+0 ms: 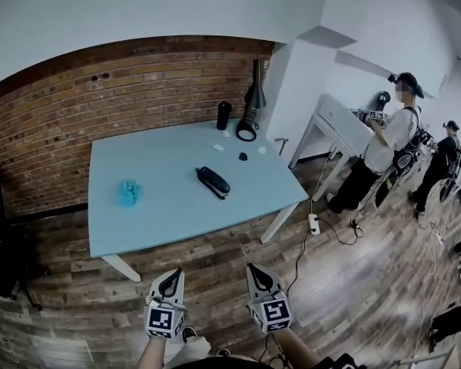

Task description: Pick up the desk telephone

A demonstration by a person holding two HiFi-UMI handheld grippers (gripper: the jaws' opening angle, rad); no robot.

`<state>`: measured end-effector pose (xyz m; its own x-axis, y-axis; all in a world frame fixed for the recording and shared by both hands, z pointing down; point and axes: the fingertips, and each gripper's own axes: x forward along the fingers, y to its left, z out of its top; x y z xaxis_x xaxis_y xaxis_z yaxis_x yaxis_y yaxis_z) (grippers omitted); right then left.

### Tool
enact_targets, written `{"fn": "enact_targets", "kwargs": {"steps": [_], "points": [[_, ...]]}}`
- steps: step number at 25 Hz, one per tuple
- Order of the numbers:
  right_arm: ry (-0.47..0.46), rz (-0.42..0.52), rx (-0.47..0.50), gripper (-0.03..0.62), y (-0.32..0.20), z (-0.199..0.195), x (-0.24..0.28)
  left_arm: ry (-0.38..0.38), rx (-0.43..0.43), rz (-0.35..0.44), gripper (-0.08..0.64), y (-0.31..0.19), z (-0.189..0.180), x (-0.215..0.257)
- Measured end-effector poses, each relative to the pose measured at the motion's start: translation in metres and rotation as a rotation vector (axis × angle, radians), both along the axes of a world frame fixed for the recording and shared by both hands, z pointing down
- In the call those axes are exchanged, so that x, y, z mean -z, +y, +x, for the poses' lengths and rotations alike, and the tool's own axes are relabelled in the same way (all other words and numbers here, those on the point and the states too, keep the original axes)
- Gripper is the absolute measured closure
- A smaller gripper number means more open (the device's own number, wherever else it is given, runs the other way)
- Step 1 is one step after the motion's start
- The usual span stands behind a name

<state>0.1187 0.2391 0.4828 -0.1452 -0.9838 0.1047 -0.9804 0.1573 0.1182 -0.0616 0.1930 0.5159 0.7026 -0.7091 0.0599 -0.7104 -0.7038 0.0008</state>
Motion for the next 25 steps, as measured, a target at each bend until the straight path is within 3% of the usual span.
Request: {"fn": "enact_targets", "kwargs": {"steps": [5, 12, 20, 25], "points": [[0.016, -0.012, 0.017, 0.578, -0.03, -0.02, 0.002, -0.004, 0.003, 0.019, 0.532, -0.034, -0.017, -0.002], [-0.012, -0.034, 0.017, 0.578, -0.064, -0.03, -0.013, -0.024, 0.004, -0.041, 0.532, -0.057, -0.031, -0.024], [-0.077, -0.035, 0.052, 0.578, -0.127, -0.001, -0.039, -0.077, 0.057, -0.044, 0.532, -0.104, -0.013, -0.037], [-0.115, -0.023, 0.074, 0.578, -0.171, 0.04, -0.039, -0.094, 0.095, -0.047, 0.532, -0.136, 0.02, -0.029]]}}
